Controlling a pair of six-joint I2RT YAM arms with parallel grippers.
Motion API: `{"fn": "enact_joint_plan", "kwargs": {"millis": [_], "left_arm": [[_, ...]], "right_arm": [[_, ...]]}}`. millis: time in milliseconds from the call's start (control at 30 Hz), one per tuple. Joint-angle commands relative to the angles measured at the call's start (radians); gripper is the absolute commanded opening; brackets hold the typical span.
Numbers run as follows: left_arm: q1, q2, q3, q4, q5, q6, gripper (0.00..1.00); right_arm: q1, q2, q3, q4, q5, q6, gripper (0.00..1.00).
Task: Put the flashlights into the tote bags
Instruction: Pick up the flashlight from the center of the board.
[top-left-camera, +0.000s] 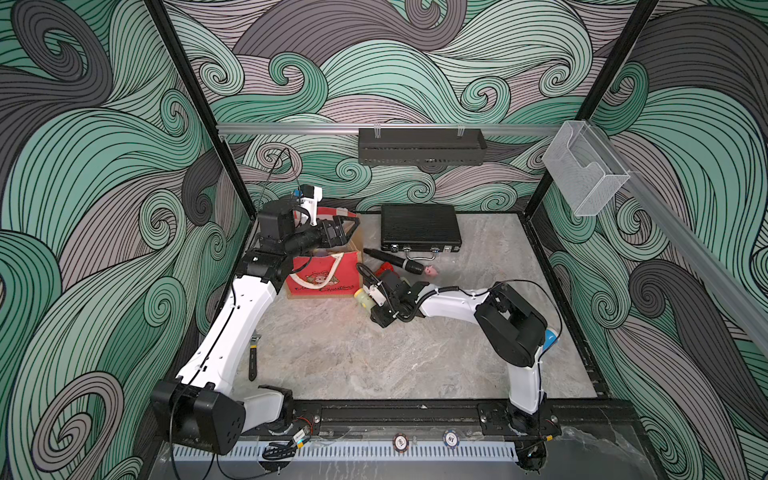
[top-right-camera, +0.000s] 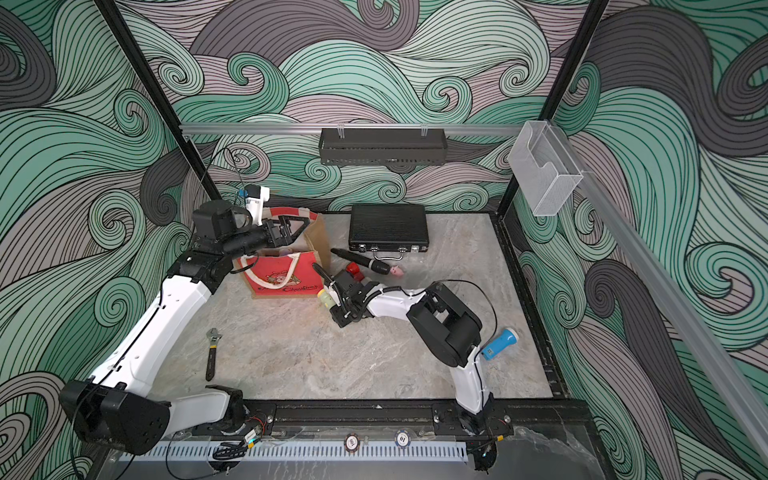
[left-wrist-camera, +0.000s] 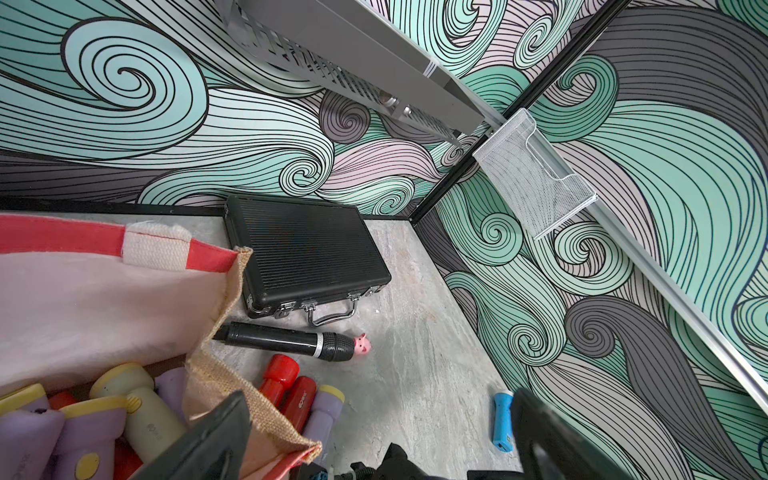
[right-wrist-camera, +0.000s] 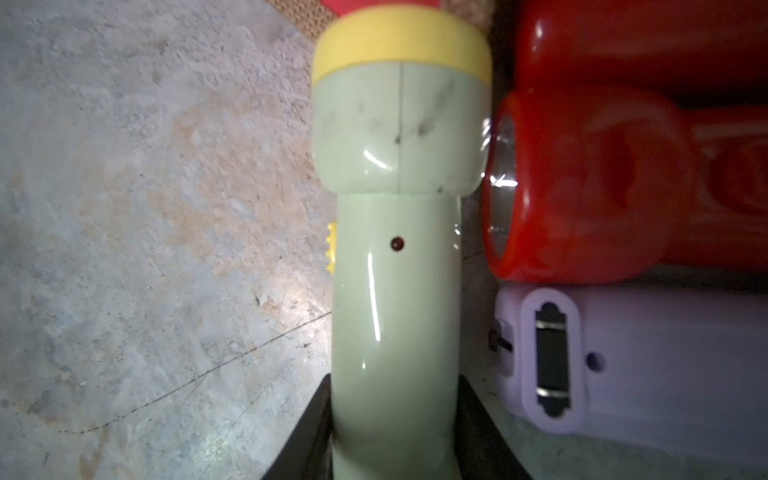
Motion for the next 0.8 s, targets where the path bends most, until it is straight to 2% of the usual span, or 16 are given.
{"fn": "enact_joint_plan", "kwargs": {"millis": [0,100,267,433,600,767], "left_arm": [[-0.003,-0.015,0.002,0.017,0.0,0.001,0.99],[-0.003,-0.019,0.002,0.017,0.0,0.001,0.99],[-0.003,-0.022,-0.003,0.019,0.018,0.0,0.99],[-0.003,-0.024,-0.019,0.065,0.062,-0.023,0.98],[-0.006,-0.014,-0.035,0.18,0.214,-0.095,0.99],[-0.044,-0.018,-0.045,0.231,0.27,-0.092,0.99]], "right_arm": [[-0.001,-0.045,-0.076,0.049,0.002,-0.028,0.24],[-0.001,-0.123,-0.166,0.143,-0.015,-0.04,0.1],[-0.008,-0.267,-0.308,0.291,-0.043,-0.02,0.01],[-0.028,-0.397,-0.393,0.39,-0.075,0.031,0.0],[-0.073,-0.561,-0.46,0.493,-0.102,0.096,0.0],[-0.109,-0.707,-0.448,0.511,-0.109,0.105,0.0]]}}
